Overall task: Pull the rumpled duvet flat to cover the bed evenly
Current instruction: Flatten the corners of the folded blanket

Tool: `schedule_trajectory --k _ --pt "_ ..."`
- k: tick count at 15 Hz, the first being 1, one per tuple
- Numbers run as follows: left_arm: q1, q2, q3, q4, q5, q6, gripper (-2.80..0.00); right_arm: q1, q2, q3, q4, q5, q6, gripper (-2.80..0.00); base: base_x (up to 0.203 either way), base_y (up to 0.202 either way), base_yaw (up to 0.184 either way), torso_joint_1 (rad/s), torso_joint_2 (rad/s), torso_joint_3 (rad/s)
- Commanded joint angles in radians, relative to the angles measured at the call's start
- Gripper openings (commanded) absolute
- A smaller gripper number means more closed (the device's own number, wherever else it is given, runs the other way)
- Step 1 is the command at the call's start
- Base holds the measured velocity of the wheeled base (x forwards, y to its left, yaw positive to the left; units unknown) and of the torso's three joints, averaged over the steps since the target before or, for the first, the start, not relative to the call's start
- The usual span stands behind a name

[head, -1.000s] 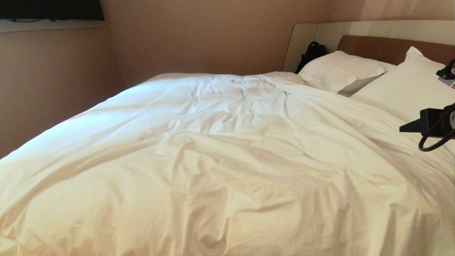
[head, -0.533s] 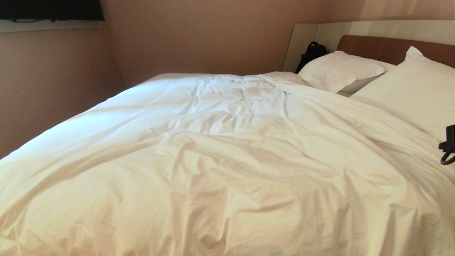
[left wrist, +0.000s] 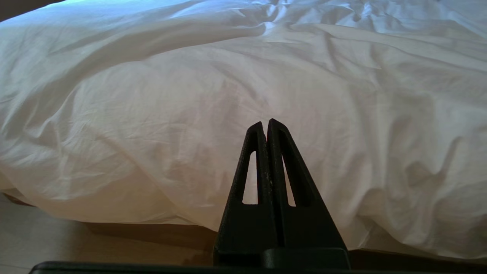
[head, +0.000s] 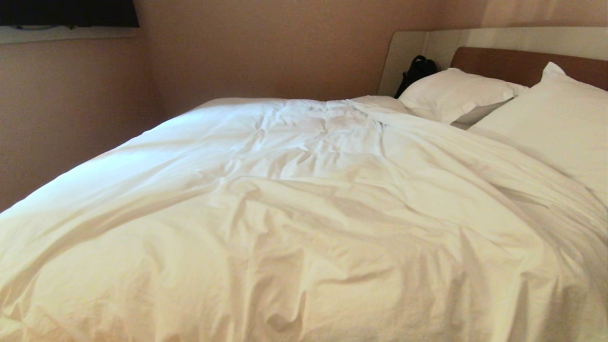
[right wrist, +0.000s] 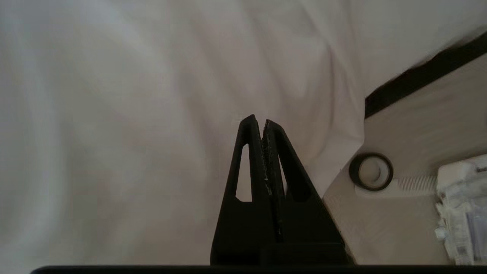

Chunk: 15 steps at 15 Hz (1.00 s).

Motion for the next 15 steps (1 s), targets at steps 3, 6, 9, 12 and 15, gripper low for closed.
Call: schedule_trajectory --k 3,6,9,12,15 --pt "0.000 0.000 0.000 -0.001 0.001 -0.001 -2.80 -0.086 0.134 0.022 -0.379 0.163 -0.059 -2.80 0.000 0.000 0.000 0.000 0.00 0.000" --pt "0.001 0.000 0.000 -0.001 0.001 -0.001 -2.80 -0.123 0.201 -0.016 -0.423 0.165 -0.057 -2.80 0.000 0.000 0.000 0.000 0.00 0.000" --pt "0.000 0.000 0.000 -0.001 0.001 -0.001 -2.80 -0.161 0.263 -0.063 -0.431 0.165 -0.056 -2.80 0.000 0.000 0.000 0.000 0.00 0.000" --pt "0.000 0.000 0.000 -0.001 0.001 -0.001 -2.80 -0.192 0.302 -0.080 -0.435 0.226 -0.064 0.00 0.000 0.000 0.000 0.000 0.00 0.000" --pt "0.000 0.000 0.000 -0.001 0.001 -0.001 -2.80 -0.237 0.346 -0.076 -0.463 0.341 -0.128 0.00 0.000 0.000 0.000 0.000 0.00 0.000"
